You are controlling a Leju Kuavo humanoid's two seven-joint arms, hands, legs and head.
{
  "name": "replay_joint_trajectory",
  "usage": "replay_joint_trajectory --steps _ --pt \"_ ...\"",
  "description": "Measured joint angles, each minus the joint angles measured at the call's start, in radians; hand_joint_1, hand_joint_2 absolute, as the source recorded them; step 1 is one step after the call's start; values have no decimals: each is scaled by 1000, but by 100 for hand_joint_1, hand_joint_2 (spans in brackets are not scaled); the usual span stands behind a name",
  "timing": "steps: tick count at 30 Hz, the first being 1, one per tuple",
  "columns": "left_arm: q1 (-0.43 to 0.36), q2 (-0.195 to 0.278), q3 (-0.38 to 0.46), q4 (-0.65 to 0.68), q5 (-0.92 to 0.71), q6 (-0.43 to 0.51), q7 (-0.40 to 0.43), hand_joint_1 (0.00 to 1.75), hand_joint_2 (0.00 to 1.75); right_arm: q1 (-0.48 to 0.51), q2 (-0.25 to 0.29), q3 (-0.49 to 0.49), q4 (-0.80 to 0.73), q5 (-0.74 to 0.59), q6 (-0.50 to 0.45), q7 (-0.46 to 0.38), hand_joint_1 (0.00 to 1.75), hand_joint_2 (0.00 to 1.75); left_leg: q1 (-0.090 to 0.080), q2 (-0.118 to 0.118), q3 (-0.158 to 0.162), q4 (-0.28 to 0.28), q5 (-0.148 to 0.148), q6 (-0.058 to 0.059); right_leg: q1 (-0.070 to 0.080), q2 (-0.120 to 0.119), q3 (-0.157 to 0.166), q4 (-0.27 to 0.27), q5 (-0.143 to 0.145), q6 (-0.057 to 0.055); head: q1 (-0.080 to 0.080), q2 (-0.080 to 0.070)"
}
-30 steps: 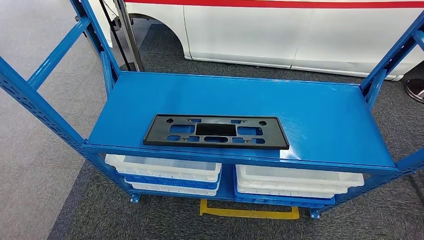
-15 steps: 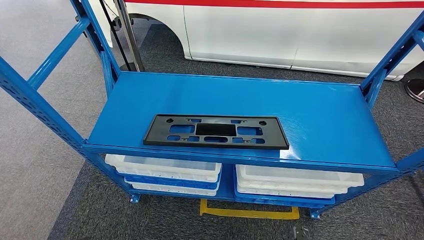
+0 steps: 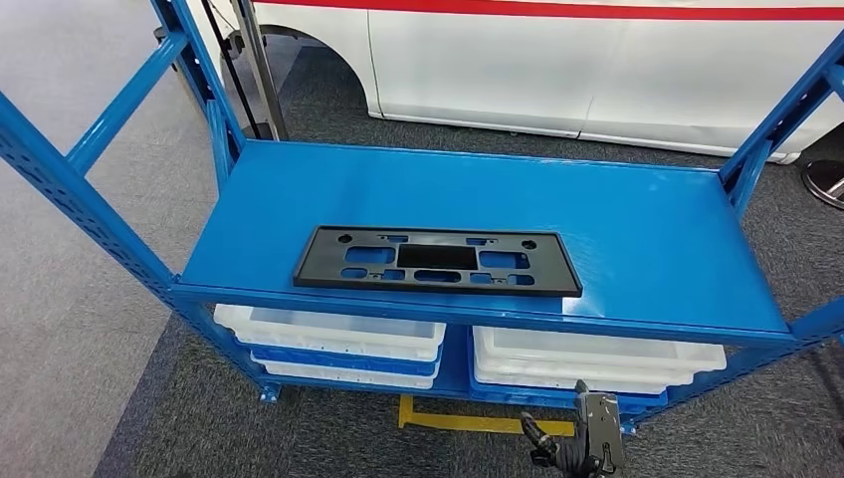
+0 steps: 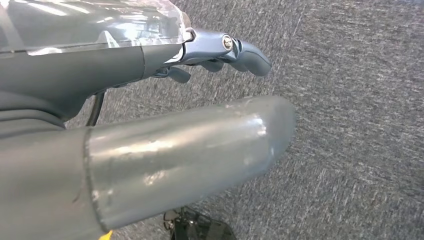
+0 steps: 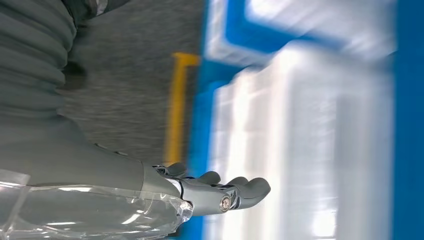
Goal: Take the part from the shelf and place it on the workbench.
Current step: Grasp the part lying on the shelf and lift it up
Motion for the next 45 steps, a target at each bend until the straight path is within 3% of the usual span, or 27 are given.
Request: replay_joint_trajectory --steps 3,4,5,6,9,11,13,15,16,18,20,21,22,24,25,28,30,32,34,35,36,37,38,40,41,43,45 --pt "-2 -9 14 4 -29 2 -10 0 0 16 0 41 -97 15 -10 -31 2 175 1 5 0 -12 10 10 -2 -1 -78 163 -90 6 0 0" --pt "-2 -11 19 6 -39 3 -12 0 0 22 0 54 -126 20 -14 -39 2 175 1 5 -1 -11 10 10 -4 -1 -105 219 -109 9 0 0" --pt "-2 -13 24 8 -49 4 -15 0 0 28 -1 68 -155 27 -19 -46 2 175 2 5 -1 -11 9 9 -6 -1 -118 245 -108 12 0 0" --pt "-2 -15 29 10 -59 4 -18 0 0 33 -1 83 -183 35 -24 -51 2 175 3 4 0 -9 7 7 -10 -1 -111 229 -85 15 0 0" --pt "-4 -22 43 14 -91 6 -30 0 0 40 -9 137 -267 77 -47 -57 2 175 7 0 2 5 -4 -12 -15 -2 -21 43 11 17 0 0" --pt "-6 -25 52 17 -112 9 -38 0 0 42 -13 176 -312 115 -66 -52 2 175 4 -1 -2 13 -9 -27 -11 0 1 -12 19 5 0 0" --pt "-7 -28 59 18 -132 12 -45 0 0 45 -16 213 -349 161 -87 -38 2 175 4 -1 -4 12 -8 -40 -8 1 -4 -12 20 -12 -1 0" --pt "-8 -31 63 21 -151 14 -50 0 0 44 -19 249 -387 214 -108 -22 2 175 8 0 -12 33 -26 -48 -9 -1 -4 -17 23 -28 -1 0" --pt "-9 -32 66 22 -160 15 -53 0 0 43 -20 267 -405 240 -118 -14 2 175 8 0 -30 71 -51 -50 -11 -3 -4 -20 25 -35 -1 0" --pt "-9 -32 72 24 -178 17 -56 0 0 40 -24 307 -432 294 -138 3 2 175 7 1 -92 205 -118 -52 -7 -6 -5 -21 26 -43 -1 0" --pt "-8 -32 80 25 -197 18 -57 0 0 38 -28 346 -453 351 -158 22 2 175 6 1 -144 309 -145 -50 -1 -7 -5 -20 25 -46 -1 0" --pt "-8 -32 83 25 -207 19 -57 0 0 35 -30 365 -463 381 -169 32 2 175 6 1 -143 303 -126 -47 1 -7 -3 -20 24 -46 -1 0" --pt "-8 -32 85 26 -217 19 -57 0 0 31 -32 384 -475 414 -182 43 2 175 5 1 -124 256 -90 -42 2 -6 0 -19 23 -47 -1 0" --pt "-8 -32 89 26 -236 21 -57 0 0 21 -35 421 -498 478 -208 64 2 175 0 1 -62 115 -18 -31 6 -5 3 -18 20 -43 -1 0" --pt "-9 -32 90 26 -245 22 -57 0 0 16 -37 439 -509 509 -220 73 2 175 -3 1 -40 63 -2 -26 7 -4 2 -16 19 -40 -1 0" --pt "-9 -32 95 27 -270 25 -57 0 0 6 -41 484 -537 597 -259 99 2 175 -9 -1 -29 25 -1 -20 8 -4 -6 -16 23 -25 -1 0" --pt "-7 -32 101 27 -284 26 -57 0 0 -1 -44 502 -557 659 -292 114 2 175 -5 0 -27 16 6 -10 6 -4 -9 -4 11 -15 0 0" --pt "-8 -32 106 28 -297 29 -58 0 0 -8 -47 508 -575 725 -326 126 2 175 -2 2 -24 8 12 1 4 -3 -45 75 -40 -8 2 0" --pt "-8 -31 109 28 -307 32 -59 0 0 -10 -46 506 -588 794 -351 136 2 175 -5 3 -26 8 13 6 4 -3 -107 204 -98 -4 2 0" --pt "-8 -30 109 28 -312 33 -59 0 0 -10 -44 501 -593 828 -358 139 2 175 -7 4 -26 8 12 6 4 -3 -129 246 -107 -3 2 0" --pt "-8 -30 109 28 -316 33 -60 0 0 -10 -42 494 -600 860 -364 141 2 175 -7 3 -25 9 12 7 4 -3 -132 251 -95 -3 2 0" --pt "-8 -30 109 28 -320 33 -61 0 0 -10 -39 484 -608 892 -368 139 2 175 -8 2 -24 10 11 6 4 -3 -116 217 -65 -5 2 0" --pt "-9 -30 109 28 -325 33 -62 0 0 -11 -35 470 -616 922 -372 135 2 175 -8 1 -23 12 10 5 5 -3 -84 152 -26 -9 2 0" --pt "-10 -30 109 29 -334 33 -64 0 0 -15 -26 433 -631 978 -380 116 2 175 -11 -2 -23 16 7 0 10 -3 -24 26 24 -21 2 0" --pt "-11 -31 109 30 -339 33 -65 0 0 -17 -21 411 -636 1002 -383 105 2 175 -11 -2 -24 17 7 -4 13 -3 -9 -8 32 -25 2 0" --pt "-12 -30 108 31 -349 32 -66 0 0 -21 -12 363 -642 1050 -390 80 2 175 -13 -1 -27 16 8 -15 17 -1 -8 -23 32 -30 2 0" --pt "-13 -27 108 32 -360 32 -67 0 0 -25 -6 310 -643 1099 -395 63 2 175 -12 -1 -30 24 -1 -25 11 -3 -5 -33 38 -38 2 0"
